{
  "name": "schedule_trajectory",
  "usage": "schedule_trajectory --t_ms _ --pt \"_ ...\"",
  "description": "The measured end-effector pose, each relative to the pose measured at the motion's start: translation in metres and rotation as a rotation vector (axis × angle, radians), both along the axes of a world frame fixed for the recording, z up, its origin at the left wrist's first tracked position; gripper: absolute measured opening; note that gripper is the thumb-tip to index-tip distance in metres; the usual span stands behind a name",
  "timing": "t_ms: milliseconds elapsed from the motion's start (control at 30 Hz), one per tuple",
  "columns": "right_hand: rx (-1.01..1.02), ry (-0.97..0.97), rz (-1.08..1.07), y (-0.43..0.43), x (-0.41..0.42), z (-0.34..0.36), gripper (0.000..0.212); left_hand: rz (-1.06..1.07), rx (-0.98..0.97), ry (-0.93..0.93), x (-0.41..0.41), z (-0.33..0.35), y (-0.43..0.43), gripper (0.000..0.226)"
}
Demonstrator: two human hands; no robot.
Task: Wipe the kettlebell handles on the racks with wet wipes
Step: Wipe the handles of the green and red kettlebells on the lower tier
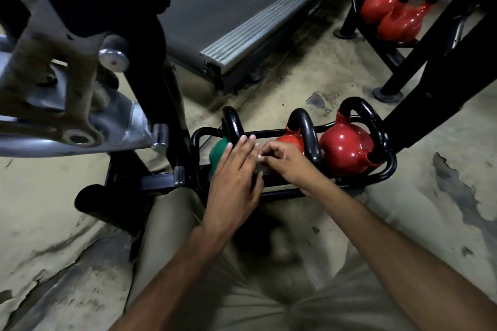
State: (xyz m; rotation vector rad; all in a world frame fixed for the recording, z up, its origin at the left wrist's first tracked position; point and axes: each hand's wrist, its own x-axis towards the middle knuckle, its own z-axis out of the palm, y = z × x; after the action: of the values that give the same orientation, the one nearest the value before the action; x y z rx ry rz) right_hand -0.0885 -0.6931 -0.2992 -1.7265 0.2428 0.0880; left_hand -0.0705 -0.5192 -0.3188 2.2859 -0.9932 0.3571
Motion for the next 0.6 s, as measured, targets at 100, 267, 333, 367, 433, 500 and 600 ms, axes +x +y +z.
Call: schedule_trajectory --t_ms 100,267,333,367,433,500,600 --pt "-0.052 -0.047 -0.009 -0.027 -0.007 0.009 0.006 -0.005 -0.030 0.015 -0.003 0.008 -0.025 0.055" --pt "-0.070 -0.113 -0.149 -0.089 -0.004 0.031 0.008 0.003 -0.062 0.117 -0.007 0.016 -0.072 0.062" --pt "-0.101 -0.165 -0.198 -0.115 0.007 0.044 0.013 -0.017 -0.033 0.194 -0.006 0.017 -0.088 0.069" --pt "-0.123 -0.193 -0.197 -0.126 0.015 0.050 0.016 -0.044 -0.003 0.242 -0.006 0.016 -0.097 0.074" --pt "-0.285 -0.243 -0.176 -0.146 0.038 0.060 0.015 -0.099 0.073 0.318 -0.004 0.013 -0.112 0.084" --pt "-0.550 -0.231 -0.110 -0.162 0.064 0.066 0.012 -0.113 0.159 0.316 -0.006 0.007 -0.125 0.089" --pt "-0.755 -0.032 -0.004 -0.178 0.108 0.050 0.009 -0.053 0.236 0.271 -0.011 0.004 -0.139 0.082"
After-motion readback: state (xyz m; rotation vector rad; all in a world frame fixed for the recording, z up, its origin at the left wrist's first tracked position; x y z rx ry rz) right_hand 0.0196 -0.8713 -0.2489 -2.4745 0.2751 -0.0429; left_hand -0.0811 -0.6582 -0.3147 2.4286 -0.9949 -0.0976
